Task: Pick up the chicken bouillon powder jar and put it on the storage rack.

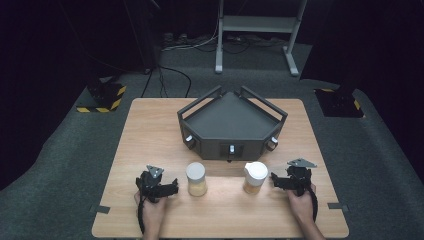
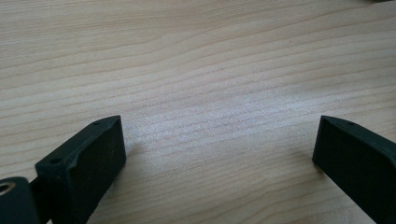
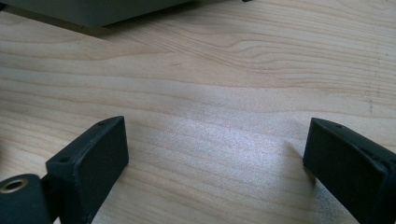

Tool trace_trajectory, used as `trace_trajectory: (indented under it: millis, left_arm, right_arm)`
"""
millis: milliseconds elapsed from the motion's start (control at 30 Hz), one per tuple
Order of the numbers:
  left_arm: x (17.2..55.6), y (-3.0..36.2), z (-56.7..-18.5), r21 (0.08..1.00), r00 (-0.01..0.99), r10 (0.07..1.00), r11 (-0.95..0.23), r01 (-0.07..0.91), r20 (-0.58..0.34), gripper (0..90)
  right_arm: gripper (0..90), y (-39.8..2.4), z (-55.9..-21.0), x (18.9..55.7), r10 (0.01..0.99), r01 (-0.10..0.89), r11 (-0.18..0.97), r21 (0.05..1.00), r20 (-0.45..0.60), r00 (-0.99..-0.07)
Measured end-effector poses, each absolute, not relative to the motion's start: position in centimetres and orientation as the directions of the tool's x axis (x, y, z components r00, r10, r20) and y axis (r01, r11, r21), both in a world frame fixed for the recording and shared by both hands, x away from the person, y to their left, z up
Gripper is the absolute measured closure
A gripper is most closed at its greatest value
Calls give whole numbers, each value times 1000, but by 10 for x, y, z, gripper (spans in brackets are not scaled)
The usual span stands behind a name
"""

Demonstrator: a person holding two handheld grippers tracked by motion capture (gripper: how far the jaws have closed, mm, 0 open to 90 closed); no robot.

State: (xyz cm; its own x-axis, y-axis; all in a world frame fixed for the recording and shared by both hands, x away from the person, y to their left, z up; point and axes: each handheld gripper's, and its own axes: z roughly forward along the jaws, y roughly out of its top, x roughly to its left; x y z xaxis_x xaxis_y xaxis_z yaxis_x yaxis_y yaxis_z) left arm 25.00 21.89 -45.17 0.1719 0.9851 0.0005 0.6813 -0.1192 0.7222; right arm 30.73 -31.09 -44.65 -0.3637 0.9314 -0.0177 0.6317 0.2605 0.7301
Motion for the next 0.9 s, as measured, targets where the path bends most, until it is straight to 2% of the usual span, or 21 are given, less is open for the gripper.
trace_trajectory:
  millis: [900]
  left_arm:
    - [249, 218, -451, 722, 165, 986, -113, 682, -2, 34]
  right_arm:
    - [62, -311, -447, 307, 932, 631, 260, 731, -19, -363]
